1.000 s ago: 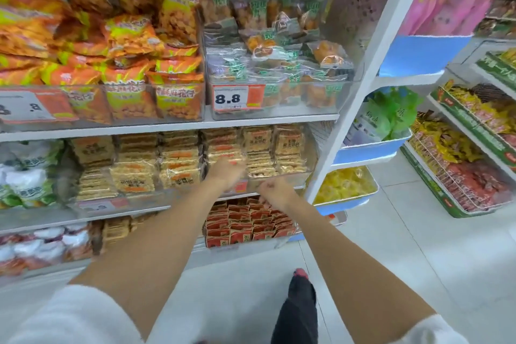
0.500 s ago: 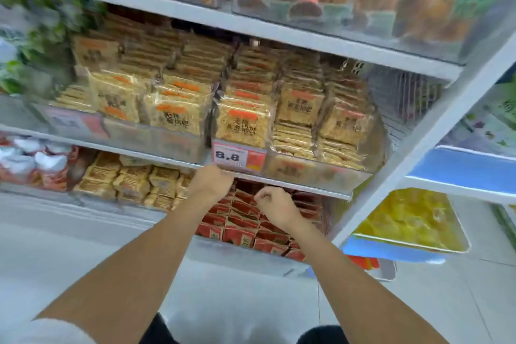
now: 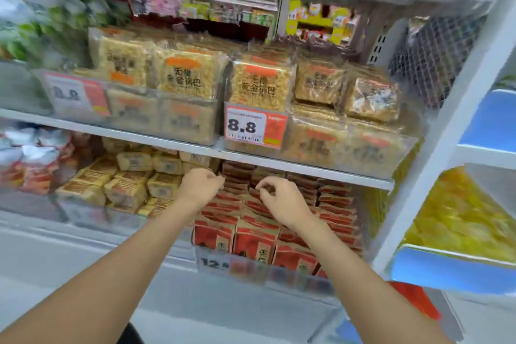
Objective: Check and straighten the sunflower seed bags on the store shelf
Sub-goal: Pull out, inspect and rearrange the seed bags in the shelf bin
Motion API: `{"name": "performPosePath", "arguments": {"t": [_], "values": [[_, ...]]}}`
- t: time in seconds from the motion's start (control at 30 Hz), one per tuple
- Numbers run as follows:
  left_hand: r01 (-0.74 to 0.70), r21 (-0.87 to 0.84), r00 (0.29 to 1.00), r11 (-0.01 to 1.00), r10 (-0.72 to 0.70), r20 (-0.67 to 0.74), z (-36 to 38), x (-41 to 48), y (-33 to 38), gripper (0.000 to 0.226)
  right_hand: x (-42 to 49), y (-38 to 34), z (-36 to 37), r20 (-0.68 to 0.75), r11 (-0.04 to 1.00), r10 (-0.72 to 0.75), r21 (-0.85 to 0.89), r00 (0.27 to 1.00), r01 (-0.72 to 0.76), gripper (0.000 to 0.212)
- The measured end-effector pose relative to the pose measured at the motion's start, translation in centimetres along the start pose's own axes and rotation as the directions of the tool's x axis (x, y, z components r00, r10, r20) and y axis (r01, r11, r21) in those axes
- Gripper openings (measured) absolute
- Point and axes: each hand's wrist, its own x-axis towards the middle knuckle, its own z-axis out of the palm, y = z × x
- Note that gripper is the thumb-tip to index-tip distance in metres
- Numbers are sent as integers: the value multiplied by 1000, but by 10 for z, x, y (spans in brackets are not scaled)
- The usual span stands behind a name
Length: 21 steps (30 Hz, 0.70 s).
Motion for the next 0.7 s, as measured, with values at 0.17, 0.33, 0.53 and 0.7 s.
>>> {"name": "performPosePath", "arguments": {"t": [0.17, 0.33, 0.53, 0.7], "values": [[-50, -111, 999, 993, 48, -20, -11, -21, -1, 26, -23, -17, -1, -52, 998, -54, 28, 997, 55, 20], [-76, -97, 997, 992, 76, -2, -30, -30, 3, 25, -37, -33, -1, -46, 994, -112, 12, 993, 113, 18], [-38, -138, 997, 990, 47, 63, -36, -34, -5, 23, -46, -42, 14, 44, 978, -200, -49, 979, 202, 18], [-47, -198, 992, 979, 70, 110, -33, -33, -24, 19, -36, -36, 34, 51, 895, -314, -316, 948, 313, 28]]}}
